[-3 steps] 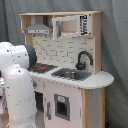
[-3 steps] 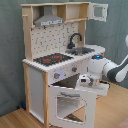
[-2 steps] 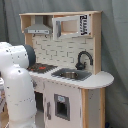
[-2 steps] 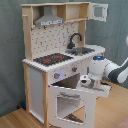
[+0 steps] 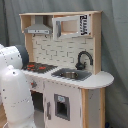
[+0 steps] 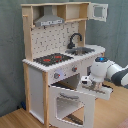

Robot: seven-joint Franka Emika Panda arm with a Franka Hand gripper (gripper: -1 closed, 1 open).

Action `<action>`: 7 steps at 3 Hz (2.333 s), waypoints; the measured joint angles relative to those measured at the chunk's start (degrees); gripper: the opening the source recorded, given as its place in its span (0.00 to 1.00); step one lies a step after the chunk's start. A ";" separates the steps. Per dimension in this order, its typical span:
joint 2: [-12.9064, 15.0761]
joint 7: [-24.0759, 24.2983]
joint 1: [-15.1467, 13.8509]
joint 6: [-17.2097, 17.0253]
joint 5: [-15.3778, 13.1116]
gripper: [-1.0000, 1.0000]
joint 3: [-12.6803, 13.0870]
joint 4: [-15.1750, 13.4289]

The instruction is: Play with the kitchen

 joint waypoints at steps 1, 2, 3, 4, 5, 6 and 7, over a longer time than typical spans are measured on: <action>-2.72 0.03 -3.56 -0.09 0.07 0.00 4.73 0.90; -4.71 0.03 -7.70 -0.30 0.17 0.00 8.88 2.02; -7.32 0.47 -11.70 -1.33 0.21 0.00 11.68 3.65; -7.75 0.49 -12.15 -1.63 0.21 1.00 11.82 3.94; -9.80 1.21 -13.19 -6.40 -0.03 1.00 11.00 6.48; -10.11 2.73 -13.16 -11.84 -1.22 1.00 10.26 8.97; -10.11 5.11 -13.03 -16.80 -3.34 1.00 10.19 11.29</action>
